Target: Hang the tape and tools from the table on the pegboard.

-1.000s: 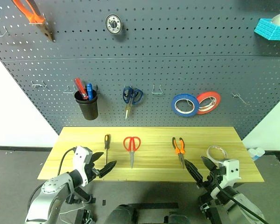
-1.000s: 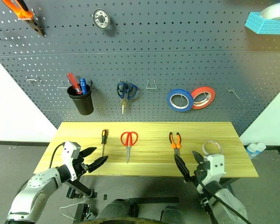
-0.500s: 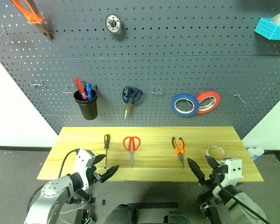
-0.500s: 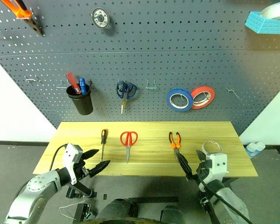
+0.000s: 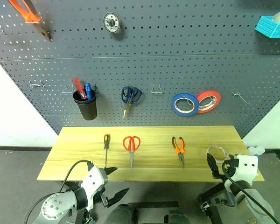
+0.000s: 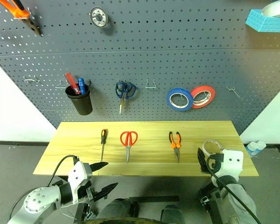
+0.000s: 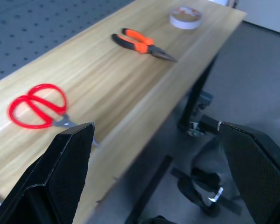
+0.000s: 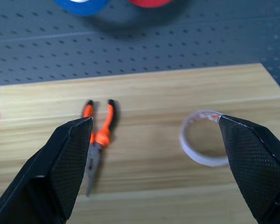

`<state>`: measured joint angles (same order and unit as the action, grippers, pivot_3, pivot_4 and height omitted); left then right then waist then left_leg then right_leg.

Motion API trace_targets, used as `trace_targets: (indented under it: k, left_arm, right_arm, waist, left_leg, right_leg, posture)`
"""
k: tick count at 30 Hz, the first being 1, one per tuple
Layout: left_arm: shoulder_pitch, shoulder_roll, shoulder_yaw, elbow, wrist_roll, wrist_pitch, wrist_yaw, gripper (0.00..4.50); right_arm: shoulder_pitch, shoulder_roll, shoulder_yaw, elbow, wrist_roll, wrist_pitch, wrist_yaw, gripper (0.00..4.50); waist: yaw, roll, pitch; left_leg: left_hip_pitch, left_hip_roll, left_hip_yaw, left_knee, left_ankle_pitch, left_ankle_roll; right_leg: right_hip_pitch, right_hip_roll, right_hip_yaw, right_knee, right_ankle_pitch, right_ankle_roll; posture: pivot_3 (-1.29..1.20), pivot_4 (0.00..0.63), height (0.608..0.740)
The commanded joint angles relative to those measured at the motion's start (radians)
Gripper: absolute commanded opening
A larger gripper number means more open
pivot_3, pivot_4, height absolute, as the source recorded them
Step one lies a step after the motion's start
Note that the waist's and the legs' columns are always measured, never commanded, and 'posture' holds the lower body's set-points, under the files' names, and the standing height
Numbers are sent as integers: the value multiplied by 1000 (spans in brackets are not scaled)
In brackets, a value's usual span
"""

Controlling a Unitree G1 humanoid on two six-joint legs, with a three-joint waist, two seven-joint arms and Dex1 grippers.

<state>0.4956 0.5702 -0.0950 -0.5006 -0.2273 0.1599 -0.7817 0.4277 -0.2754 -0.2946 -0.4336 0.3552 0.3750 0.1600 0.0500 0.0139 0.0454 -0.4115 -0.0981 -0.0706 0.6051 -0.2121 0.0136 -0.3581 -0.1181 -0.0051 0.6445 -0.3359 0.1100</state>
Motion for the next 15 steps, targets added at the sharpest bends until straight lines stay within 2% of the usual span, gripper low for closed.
trace_targets:
  k: [1, 8, 12, 15]
  left_arm:
    - [40, 24, 12, -100, -4, -26, 0, 4437]
    - [170, 64, 67, -288, -39, -4, 9, 4437]
    - [260, 77, 118, -411, -65, 9, 19, 4437]
    - [323, 75, 177, -493, -99, 18, 34, 4437]
  right_arm:
    - [-19, -30, -34, -83, 4, 57, -13, 4500]
    - [-143, -105, -64, -36, 24, 189, 2, 4500]
    - [-188, -130, -70, -14, 28, 238, 17, 4500]
    - [-247, -154, -44, 51, 4, 257, 30, 4500]
  waist:
    - [-13, 0, 14]
    - [-47, -5, 71]
    - [-46, -12, 100]
    - [-41, -14, 121]
  left_leg:
    - [0, 0, 0, 0, 0, 0]
    - [-2, 1, 1, 0, 0, 0]
    - [-15, 1, 1, 2, 1, 4]
    - [-16, 1, 2, 4, 0, 6]
  right_leg:
    - [0, 0, 0, 0, 0, 0]
    - [-2, 0, 0, 0, 0, -1]
    - [-15, 0, 0, 0, 0, -1]
    - [-14, 0, 0, -1, 0, -1]
  posture:
    - [-47, 62, 740]
    - [-38, 147, 740]
    - [-11, 182, 740]
    - [-2, 208, 740]
